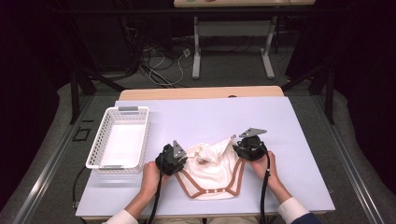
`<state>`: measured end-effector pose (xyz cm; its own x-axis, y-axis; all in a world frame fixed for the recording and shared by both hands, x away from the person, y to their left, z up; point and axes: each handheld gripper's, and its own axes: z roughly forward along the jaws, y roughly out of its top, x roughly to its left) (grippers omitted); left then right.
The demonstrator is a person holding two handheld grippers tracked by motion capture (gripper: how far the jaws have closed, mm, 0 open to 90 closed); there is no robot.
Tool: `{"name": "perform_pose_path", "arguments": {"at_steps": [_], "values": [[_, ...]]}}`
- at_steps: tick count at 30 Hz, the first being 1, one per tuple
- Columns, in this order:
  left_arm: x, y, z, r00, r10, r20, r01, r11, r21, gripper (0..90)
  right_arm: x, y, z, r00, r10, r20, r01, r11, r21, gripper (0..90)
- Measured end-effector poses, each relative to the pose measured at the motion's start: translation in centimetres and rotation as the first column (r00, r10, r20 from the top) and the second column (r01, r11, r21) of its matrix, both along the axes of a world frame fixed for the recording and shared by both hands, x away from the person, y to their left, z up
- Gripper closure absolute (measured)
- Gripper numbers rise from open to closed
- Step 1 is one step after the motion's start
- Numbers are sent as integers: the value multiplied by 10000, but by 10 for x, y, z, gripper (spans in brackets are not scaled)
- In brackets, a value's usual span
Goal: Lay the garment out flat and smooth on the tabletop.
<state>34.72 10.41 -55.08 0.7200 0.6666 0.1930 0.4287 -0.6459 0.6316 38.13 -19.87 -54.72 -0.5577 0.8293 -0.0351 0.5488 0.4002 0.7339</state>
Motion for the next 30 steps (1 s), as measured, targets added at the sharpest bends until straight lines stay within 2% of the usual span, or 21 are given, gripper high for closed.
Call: {"name": "perform_pose_path", "arguments": {"at_steps": [2, 4, 7, 15, 19, 23, 25, 26, 28, 30], "values": [[-1, 0, 0, 9999, 90, 74, -89, 10000, -39, 597, -1, -1, 1, 10000, 8, 91, -8, 10000, 2, 635], [-1, 1, 1, 9998, 156, 128, -157, 9998, 79, 501, -2, -2, 2, 9999, 108, 29, -108, 9999, 90, 595], [0, 2, 1, 9992, 408, -1, -408, 9992, 56, 431, -2, -4, 2, 9997, 137, -200, -136, 9999, 41, 563], [-1, 8, 4, 9978, 655, 107, -652, 9975, -254, 371, -3, -9, -3, 9970, 136, -756, -129, 9999, 104, 553], [-1, 11, 6, 9974, 718, 63, -716, 9970, -278, 356, -6, -11, -2, 9967, 257, -772, -244, 9995, 183, 554], [1, 12, 2, 9969, 695, -370, -704, 9972, -235, 428, -8, -10, -3, 9941, 212, -1059, -191, 9996, 204, 559], [1, 11, 0, 9973, 593, -444, -609, 9975, -369, 527, -8, -10, -5, 9938, 294, -1074, -285, 9995, 98, 576], [1, 11, 0, 9975, 484, -521, -504, 9981, -359, 548, -8, -10, -5, 9931, 282, -1138, -279, 9996, 37, 593], [1, 11, -2, 9979, 392, -524, -417, 9980, -465, 659, -8, -10, -6, 9925, 335, -1173, -328, 9994, 81, 654], [1, 12, -2, 9980, 333, -544, -362, 9979, -530, 719, -8, -10, -6, 9921, 331, -1213, -320, 9994, 109, 691]]}}
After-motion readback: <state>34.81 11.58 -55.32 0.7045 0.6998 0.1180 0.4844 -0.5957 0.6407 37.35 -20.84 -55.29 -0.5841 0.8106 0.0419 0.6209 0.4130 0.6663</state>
